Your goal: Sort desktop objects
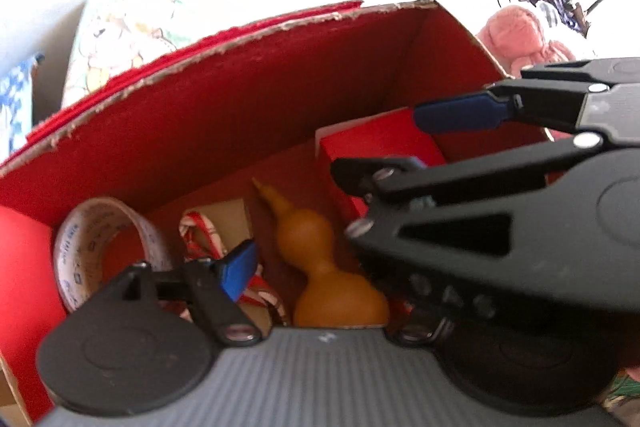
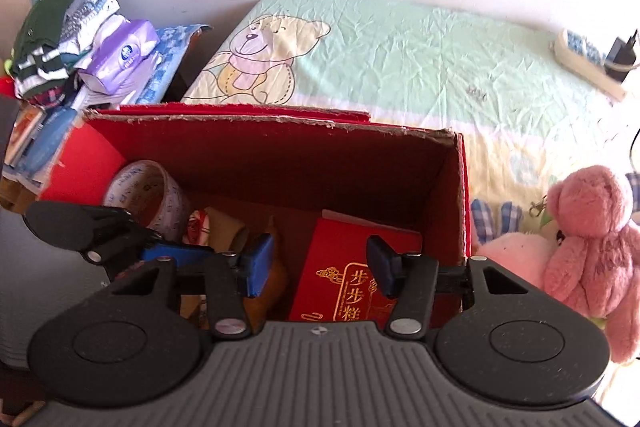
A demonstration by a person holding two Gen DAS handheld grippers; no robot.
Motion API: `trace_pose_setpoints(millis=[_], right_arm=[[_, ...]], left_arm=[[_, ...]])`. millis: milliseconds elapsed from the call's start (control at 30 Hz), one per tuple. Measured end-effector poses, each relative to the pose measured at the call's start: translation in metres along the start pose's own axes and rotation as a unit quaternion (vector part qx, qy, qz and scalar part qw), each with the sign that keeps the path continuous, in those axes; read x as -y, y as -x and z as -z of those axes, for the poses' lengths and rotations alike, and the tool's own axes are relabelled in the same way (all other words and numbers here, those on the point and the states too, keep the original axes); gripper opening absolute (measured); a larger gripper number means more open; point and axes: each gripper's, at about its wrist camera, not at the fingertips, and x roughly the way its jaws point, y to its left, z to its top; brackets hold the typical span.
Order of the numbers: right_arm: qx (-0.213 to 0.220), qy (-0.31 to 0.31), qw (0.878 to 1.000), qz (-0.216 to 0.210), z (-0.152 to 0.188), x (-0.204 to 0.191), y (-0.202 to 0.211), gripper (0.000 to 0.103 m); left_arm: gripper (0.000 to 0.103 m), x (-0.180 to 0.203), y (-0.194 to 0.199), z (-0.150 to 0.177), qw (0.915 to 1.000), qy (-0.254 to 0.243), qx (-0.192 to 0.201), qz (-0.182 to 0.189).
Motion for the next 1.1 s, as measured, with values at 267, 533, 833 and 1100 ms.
trace_pose_setpoints(millis=[267, 533, 833, 1100], right_arm=[[0.021, 0.016, 0.999, 0.021, 0.005, -0.005, -0.003, 0.058], [0.049, -0.034, 0.998, 0.003, 0.010, -0.005, 0.004, 0.045], [0.057, -0.080, 0.995, 0.007, 0.017, -0.003, -0.001, 0.045], [0.042, -0.098, 0.994, 0.034, 0.015, -0.003, -0.007, 0.041]], left_arm=[[0.075, -0.015, 0.001, 0.004, 0.9999, 0.014, -0.007, 0.001], [0.075, -0.020, -0.003, 0.004, 0.9986, 0.053, 0.002, -0.002], [0.075, -0.025, 0.002, 0.006, 0.9968, 0.076, 0.009, -0.021], [0.076, -0.024, 0.003, 0.008, 0.9949, 0.089, 0.017, -0.045]])
